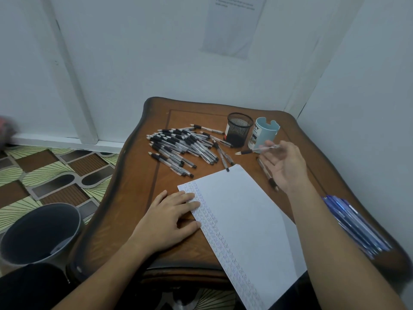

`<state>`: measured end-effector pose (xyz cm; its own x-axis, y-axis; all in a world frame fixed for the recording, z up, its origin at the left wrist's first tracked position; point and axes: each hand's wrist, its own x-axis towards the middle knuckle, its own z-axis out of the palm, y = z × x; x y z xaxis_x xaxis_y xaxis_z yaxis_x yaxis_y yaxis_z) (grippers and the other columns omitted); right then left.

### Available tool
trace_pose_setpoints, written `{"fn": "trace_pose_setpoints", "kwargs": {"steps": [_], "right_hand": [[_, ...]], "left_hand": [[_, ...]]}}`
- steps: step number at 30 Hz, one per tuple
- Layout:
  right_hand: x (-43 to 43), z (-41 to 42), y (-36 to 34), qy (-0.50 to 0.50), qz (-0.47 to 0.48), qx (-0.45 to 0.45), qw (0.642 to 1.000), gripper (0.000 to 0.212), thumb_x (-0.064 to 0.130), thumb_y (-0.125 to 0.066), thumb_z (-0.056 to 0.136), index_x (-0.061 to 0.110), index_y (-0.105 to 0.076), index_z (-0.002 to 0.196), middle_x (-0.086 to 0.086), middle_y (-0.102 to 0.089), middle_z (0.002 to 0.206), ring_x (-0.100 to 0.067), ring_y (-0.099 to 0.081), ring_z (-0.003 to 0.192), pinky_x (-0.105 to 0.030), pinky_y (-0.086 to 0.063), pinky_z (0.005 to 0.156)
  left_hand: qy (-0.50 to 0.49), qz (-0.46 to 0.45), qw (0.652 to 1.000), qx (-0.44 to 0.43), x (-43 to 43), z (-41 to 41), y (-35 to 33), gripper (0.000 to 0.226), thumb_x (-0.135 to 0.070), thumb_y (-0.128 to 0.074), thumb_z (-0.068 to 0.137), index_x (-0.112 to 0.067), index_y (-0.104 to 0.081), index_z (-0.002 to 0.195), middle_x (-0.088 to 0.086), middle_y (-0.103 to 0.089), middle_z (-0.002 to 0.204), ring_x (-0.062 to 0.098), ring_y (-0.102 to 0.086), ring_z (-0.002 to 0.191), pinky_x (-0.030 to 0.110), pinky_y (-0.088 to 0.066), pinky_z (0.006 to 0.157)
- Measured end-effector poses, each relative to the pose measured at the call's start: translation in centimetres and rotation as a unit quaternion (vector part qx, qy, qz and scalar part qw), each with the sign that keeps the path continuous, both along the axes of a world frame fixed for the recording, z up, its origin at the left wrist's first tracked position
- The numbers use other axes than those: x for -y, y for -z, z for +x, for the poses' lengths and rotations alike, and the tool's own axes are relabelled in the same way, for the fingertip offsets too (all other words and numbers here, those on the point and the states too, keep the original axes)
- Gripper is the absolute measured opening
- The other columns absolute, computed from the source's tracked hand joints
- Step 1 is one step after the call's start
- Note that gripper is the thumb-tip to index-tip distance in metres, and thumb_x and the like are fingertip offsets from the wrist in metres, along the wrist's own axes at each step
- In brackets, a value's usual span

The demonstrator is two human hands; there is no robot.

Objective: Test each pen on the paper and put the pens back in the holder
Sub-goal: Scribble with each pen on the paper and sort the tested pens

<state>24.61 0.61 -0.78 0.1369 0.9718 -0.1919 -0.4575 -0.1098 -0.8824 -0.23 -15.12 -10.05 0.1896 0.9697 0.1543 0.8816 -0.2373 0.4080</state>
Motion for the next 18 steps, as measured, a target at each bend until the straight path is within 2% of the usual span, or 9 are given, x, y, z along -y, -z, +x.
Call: {"fn": "trace_pose_setpoints", "kwargs": {"steps": [2, 3, 5, 7, 9, 12, 15, 17, 18], "right_hand": [[1.2, 0.2, 0.1, -0.008, 0.001, -0.029, 1.0, 0.007, 0.029, -0.044, 0.105, 0.023, -0.047, 0.107, -0.003, -0.06, 0.076, -0.015, -0.059, 0.062, -0.034, -0.056, 0.066], [1.9, 0.2, 0.2, -0.022, 0.002, -0.013, 1.0, 0.011, 0.033, -0.04, 0.106, 0.027, -0.047, 0.111, -0.001, -0.051, 0.07, -0.012, -0.046, 0.054, -0.029, -0.049, 0.056], [2.9, -0.1, 0.5, -0.062, 0.017, 0.027, 0.998, 0.017, 0.036, -0.035, 0.107, 0.035, -0.047, 0.119, 0.002, -0.043, 0.064, -0.009, -0.032, 0.049, -0.022, -0.031, 0.044], [4.0, -0.6, 0.9, -0.101, 0.025, 0.087, 0.991, 0.017, 0.035, -0.036, 0.107, 0.038, -0.047, 0.12, 0.003, -0.043, 0.063, -0.008, -0.029, 0.047, -0.02, -0.024, 0.041], [5.0, -1.2, 1.4, -0.133, 0.027, 0.132, 0.982, 0.01, 0.037, -0.042, 0.104, 0.032, -0.047, 0.111, 0.002, -0.041, 0.065, -0.007, -0.026, 0.047, -0.019, -0.023, 0.039], [6.1, -1.8, 2.1, -0.161, 0.024, 0.153, 0.975, 0.028, 0.048, -0.057, 0.09, 0.027, -0.044, 0.105, 0.003, -0.036, 0.061, -0.008, -0.024, 0.047, -0.02, -0.022, 0.039], [7.1, -1.8, 3.0, -0.143, 0.043, 0.132, 0.98, 0.016, 0.029, -0.055, 0.099, 0.014, -0.054, 0.103, -0.001, -0.036, 0.056, -0.017, -0.032, 0.049, -0.023, -0.034, 0.041], [7.6, -1.9, 3.6, -0.156, 0.021, 0.055, 0.986, 0.039, 0.036, -0.041, 0.103, 0.006, -0.064, 0.093, -0.005, -0.048, 0.058, -0.02, -0.05, 0.057, -0.033, -0.051, 0.057], [7.8, -1.9, 3.9, -0.169, 0.004, 0.025, 0.985, 0.055, 0.048, -0.035, 0.101, 0.006, -0.067, 0.087, -0.005, -0.052, 0.062, -0.017, -0.053, 0.06, -0.035, -0.051, 0.064]], "left_hand": [[0.0, -0.002, 1.0, 0.0, 0.0, 0.0, -0.1, 0.068, -0.076, -0.026, 0.079, -0.045, -0.047, 0.135, -0.023, -0.036, 0.148, -0.003, -0.023, 0.139, 0.029, 0.003, 0.115], [0.001, -0.003, 1.0, -0.004, 0.0, 0.0, -0.1, 0.068, -0.077, -0.025, 0.079, -0.045, -0.047, 0.136, -0.023, -0.035, 0.148, -0.003, -0.023, 0.139, 0.029, 0.003, 0.115], [0.001, -0.004, 1.0, -0.006, 0.0, 0.0, -0.1, 0.068, -0.077, -0.025, 0.079, -0.045, -0.047, 0.136, -0.023, -0.035, 0.148, -0.003, -0.023, 0.139, 0.029, 0.003, 0.115], [0.002, -0.005, 1.0, -0.005, -0.1, 0.0, -0.1, 0.067, -0.076, -0.025, 0.08, -0.046, -0.046, 0.136, -0.023, -0.035, 0.148, -0.003, -0.023, 0.139, 0.03, 0.003, 0.115], [0.003, -0.006, 1.0, -0.003, -0.1, 0.0, -0.1, 0.068, -0.076, -0.025, 0.08, -0.045, -0.047, 0.136, -0.023, -0.036, 0.148, -0.003, -0.024, 0.139, 0.03, 0.002, 0.115], [0.003, -0.008, 1.0, -0.008, -0.1, 0.0, -0.2, 0.069, -0.077, -0.024, 0.079, -0.045, -0.046, 0.136, -0.023, -0.035, 0.148, -0.003, -0.023, 0.139, 0.03, 0.003, 0.115], [0.0, -0.007, 1.0, -0.012, 0.0, 0.0, -0.1, 0.069, -0.076, -0.025, 0.079, -0.045, -0.047, 0.136, -0.023, -0.035, 0.148, -0.003, -0.023, 0.139, 0.03, 0.001, 0.116], [0.0, -0.005, 1.0, -0.01, 0.0, 0.0, 0.0, 0.068, -0.076, -0.026, 0.079, -0.044, -0.048, 0.135, -0.022, -0.036, 0.148, -0.002, -0.024, 0.139, 0.032, -0.001, 0.117], [0.0, -0.004, 1.0, -0.009, -0.1, 0.0, 0.0, 0.067, -0.076, -0.027, 0.079, -0.044, -0.048, 0.135, -0.022, -0.037, 0.148, -0.002, -0.025, 0.139, 0.033, -0.002, 0.117]]}}
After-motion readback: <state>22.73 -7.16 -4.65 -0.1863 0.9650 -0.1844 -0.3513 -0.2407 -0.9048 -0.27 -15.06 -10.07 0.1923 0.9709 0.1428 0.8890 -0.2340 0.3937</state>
